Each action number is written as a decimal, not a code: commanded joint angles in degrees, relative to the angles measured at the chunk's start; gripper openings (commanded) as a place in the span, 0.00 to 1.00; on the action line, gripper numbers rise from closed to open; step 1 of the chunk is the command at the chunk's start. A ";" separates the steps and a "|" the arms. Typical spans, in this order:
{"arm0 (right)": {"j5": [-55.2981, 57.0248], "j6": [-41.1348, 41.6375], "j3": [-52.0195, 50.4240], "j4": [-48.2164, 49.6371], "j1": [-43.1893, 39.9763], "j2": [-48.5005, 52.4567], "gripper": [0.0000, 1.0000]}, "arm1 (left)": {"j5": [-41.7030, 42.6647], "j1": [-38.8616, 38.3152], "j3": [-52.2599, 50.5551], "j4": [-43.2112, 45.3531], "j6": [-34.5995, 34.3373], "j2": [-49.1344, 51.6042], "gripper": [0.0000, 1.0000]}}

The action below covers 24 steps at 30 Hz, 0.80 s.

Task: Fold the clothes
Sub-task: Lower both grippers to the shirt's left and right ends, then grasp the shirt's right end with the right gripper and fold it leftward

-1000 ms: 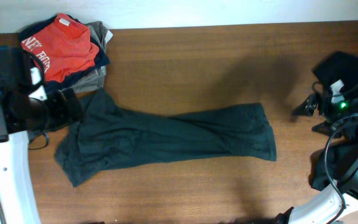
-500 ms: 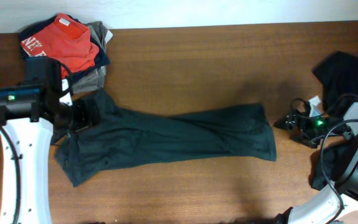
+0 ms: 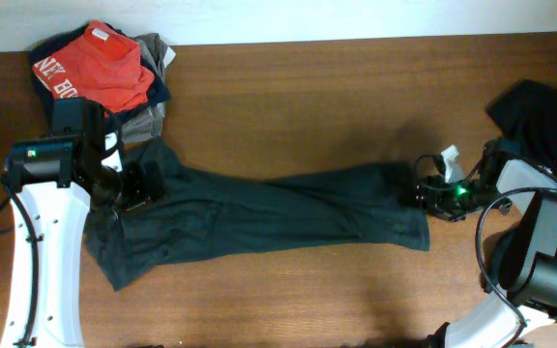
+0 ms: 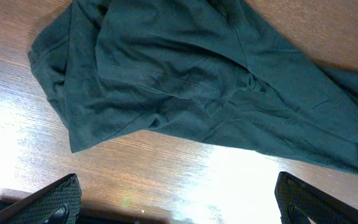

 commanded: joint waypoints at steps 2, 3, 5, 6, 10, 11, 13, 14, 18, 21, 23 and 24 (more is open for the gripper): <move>3.56 -0.46 -1.64 -0.48 0.55 1.73 0.60 | 0.61 -0.17 -0.52 0.59 0.87 -0.24 0.99; 3.54 -0.46 -1.79 -0.44 0.55 1.73 0.54 | 0.61 -0.17 -0.52 0.61 0.87 -0.24 0.99; 3.54 -0.46 -2.03 -0.22 0.66 1.73 0.44 | 0.61 -0.17 -0.52 0.57 0.87 -0.24 0.99; 3.56 -0.46 -2.23 -0.02 0.79 1.73 0.26 | 0.61 -0.17 -0.52 0.57 0.87 -0.24 0.99; 4.04 1.75 -2.36 1.64 0.76 1.73 0.04 | 0.61 -0.17 -0.52 0.59 0.87 -0.24 0.99; 4.57 3.58 -2.29 2.60 0.74 1.70 0.04 | 0.61 -0.17 -0.52 0.57 0.87 -0.24 0.99; 5.90 6.97 -1.49 3.50 0.70 1.70 0.04 | 0.61 -0.17 -0.52 0.48 0.87 -0.24 0.99; 6.21 7.67 -0.70 3.41 0.70 1.70 0.04 | 0.61 -0.17 -0.52 0.48 0.87 -0.24 0.99; 12.92 10.95 6.14 -1.51 0.72 1.55 0.04 | 0.59 -0.17 -0.52 0.52 0.87 -0.24 0.99; 19.63 12.98 11.50 -6.78 0.76 1.36 0.04 | 0.59 -0.17 -0.52 0.52 0.87 -0.24 0.99; 23.08 14.01 14.86 -10.08 0.76 1.05 0.04 | 0.61 -0.17 -0.52 0.70 0.87 -0.24 0.99; 24.30 14.51 15.98 -11.06 0.76 0.94 0.04 | 0.61 -0.17 -0.52 0.79 0.87 -0.24 0.99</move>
